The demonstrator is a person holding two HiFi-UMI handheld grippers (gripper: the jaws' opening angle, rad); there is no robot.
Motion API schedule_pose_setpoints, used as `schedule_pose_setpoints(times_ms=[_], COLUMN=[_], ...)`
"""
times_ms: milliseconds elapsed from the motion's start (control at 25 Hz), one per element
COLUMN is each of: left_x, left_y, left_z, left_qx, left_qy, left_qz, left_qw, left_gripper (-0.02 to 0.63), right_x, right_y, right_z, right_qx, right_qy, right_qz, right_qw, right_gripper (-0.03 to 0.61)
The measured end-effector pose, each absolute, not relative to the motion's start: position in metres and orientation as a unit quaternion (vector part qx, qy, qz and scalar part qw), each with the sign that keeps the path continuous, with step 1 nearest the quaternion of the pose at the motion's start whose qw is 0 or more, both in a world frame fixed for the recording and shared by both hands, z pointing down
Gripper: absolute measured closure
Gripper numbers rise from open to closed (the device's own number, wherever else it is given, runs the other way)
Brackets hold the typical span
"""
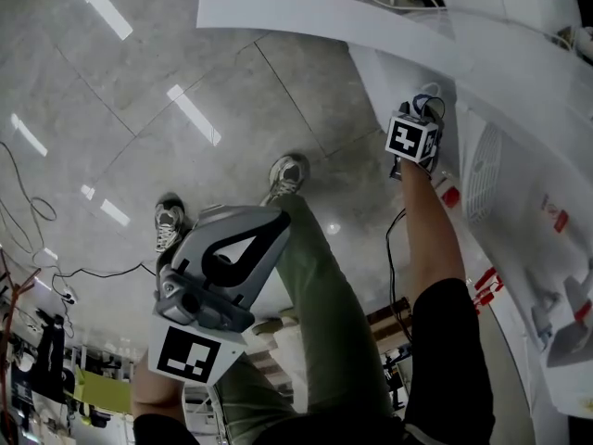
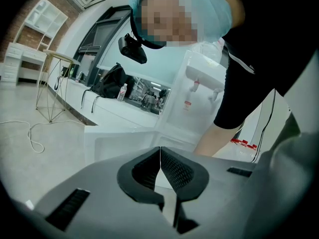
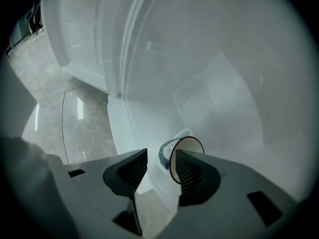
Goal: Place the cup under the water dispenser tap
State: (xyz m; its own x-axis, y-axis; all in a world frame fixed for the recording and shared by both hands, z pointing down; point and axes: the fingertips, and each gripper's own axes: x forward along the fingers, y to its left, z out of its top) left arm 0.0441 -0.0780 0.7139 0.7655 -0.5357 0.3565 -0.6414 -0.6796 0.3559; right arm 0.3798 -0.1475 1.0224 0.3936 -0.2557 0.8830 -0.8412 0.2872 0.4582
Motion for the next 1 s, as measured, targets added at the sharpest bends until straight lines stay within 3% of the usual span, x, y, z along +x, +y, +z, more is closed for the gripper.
schedule_pose_setpoints(times_ms=[120,240,640,1000], left_x=[0.042,0.041,0.032,0.026], left_y=[-0.077,-0.076,-0.068,-0.063], left_z=[0.719,0.723,0.719,0.665], left_qx=[0.906,0.905,0.907,0.923], left_qy=[-0.328,-0.328,-0.319,-0.292], left_qz=[0.113,0.111,0.117,0.118], left_qw=[0.242,0.246,0.250,0.223], left_gripper=[0.594,0.594,0.594,0.594], right_x=[0.384,0.390,0.373,0.316], right_y=[-0.148,-0.148,-0.139,-0.108], right_z=[1.027,1.029,1.022,0.977], right_qx=[0.559,0.560,0.515,0.507], right_qy=[-0.475,-0.459,-0.486,-0.525], right_qz=[0.249,0.248,0.253,0.271], right_qw=[0.632,0.644,0.660,0.627], right_gripper=[0.398,0.479,0.500,0.505])
